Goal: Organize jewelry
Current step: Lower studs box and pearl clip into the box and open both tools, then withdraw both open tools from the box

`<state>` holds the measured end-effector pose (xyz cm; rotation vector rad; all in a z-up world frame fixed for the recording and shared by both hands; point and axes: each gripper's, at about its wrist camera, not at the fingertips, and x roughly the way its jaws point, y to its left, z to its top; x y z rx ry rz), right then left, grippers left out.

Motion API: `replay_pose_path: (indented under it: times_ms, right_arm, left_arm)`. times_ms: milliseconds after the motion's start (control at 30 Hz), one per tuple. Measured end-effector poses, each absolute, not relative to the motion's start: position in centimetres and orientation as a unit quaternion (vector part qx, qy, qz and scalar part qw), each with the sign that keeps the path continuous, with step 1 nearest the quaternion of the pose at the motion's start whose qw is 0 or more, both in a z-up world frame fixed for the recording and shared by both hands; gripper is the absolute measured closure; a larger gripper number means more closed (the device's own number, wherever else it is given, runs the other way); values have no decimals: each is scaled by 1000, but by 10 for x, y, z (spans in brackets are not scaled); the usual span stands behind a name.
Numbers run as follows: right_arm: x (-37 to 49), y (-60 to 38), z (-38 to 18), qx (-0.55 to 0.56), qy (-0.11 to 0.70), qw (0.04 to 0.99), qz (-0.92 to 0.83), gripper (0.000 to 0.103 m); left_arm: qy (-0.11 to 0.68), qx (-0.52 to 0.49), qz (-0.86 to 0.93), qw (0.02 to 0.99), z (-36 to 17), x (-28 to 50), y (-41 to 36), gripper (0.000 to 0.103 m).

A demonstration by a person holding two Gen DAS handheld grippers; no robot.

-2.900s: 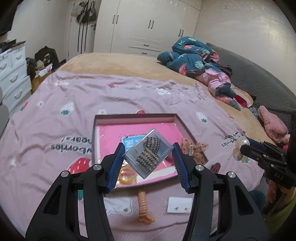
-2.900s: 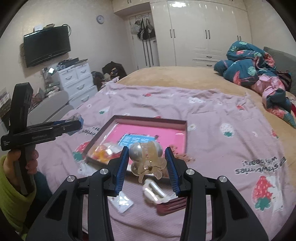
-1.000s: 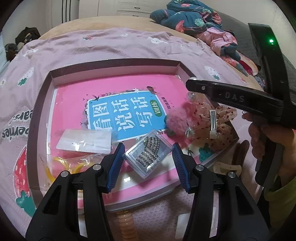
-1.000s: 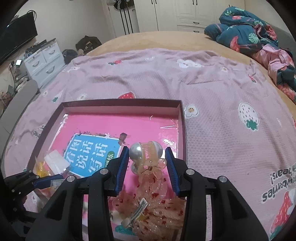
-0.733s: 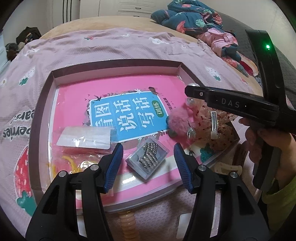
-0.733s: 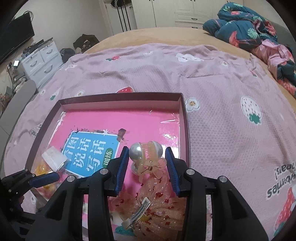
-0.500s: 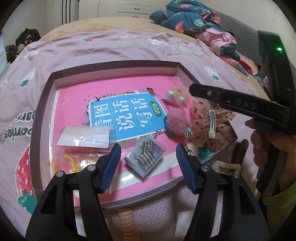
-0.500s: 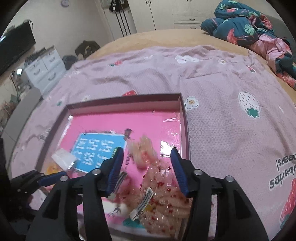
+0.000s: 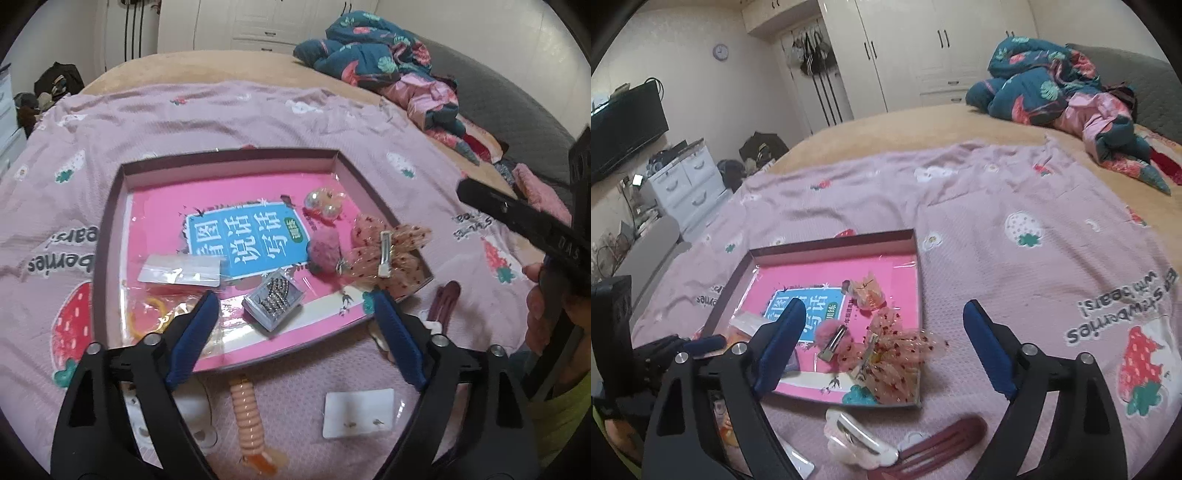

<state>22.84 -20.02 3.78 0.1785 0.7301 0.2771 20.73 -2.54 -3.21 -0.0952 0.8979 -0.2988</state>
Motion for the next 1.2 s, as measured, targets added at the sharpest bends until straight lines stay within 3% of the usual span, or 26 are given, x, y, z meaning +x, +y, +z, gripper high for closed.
replay_pose_path:
  times_ms: [233,1200]
  right_arm:
    - [199,-210,61,88,332,929,135,13]
    - [118,-213,106,61,278,948,143,7]
  left_arm:
    - [402,-68,-123,905,-2,191,-10,10]
    - [323,-89,-81,939,56,115,14,10]
